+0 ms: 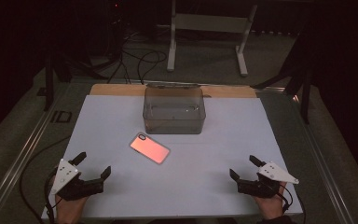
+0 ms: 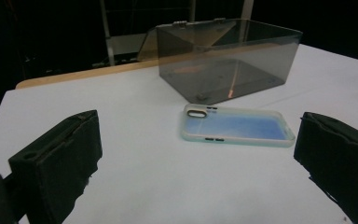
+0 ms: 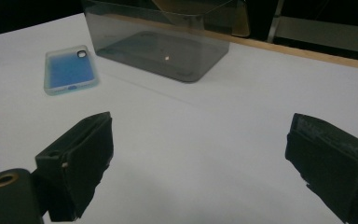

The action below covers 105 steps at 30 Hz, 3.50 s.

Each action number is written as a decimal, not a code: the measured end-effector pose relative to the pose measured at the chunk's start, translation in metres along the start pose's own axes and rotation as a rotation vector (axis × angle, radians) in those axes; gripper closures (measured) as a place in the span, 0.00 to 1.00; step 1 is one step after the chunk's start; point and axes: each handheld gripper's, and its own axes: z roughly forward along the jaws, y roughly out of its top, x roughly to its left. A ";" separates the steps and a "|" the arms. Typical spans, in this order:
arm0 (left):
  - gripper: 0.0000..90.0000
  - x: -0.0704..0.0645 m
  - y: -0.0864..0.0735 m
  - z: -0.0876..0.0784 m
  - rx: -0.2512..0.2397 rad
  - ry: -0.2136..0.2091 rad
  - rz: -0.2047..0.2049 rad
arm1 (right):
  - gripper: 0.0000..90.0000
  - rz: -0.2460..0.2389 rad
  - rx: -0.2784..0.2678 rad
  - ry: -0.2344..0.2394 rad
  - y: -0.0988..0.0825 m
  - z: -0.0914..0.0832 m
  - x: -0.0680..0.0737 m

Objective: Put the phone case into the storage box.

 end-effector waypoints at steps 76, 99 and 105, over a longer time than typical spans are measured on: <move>0.01 0.008 0.038 0.044 0.058 0.010 0.032 | 0.08 -0.012 0.013 0.013 -0.003 0.007 0.001; 0.01 0.008 0.050 0.064 0.113 -0.011 0.070 | 0.08 -0.010 0.019 0.014 -0.003 0.008 0.002; 0.01 0.008 0.052 0.069 0.124 -0.015 0.075 | 0.08 -0.009 0.020 0.016 -0.003 0.008 0.002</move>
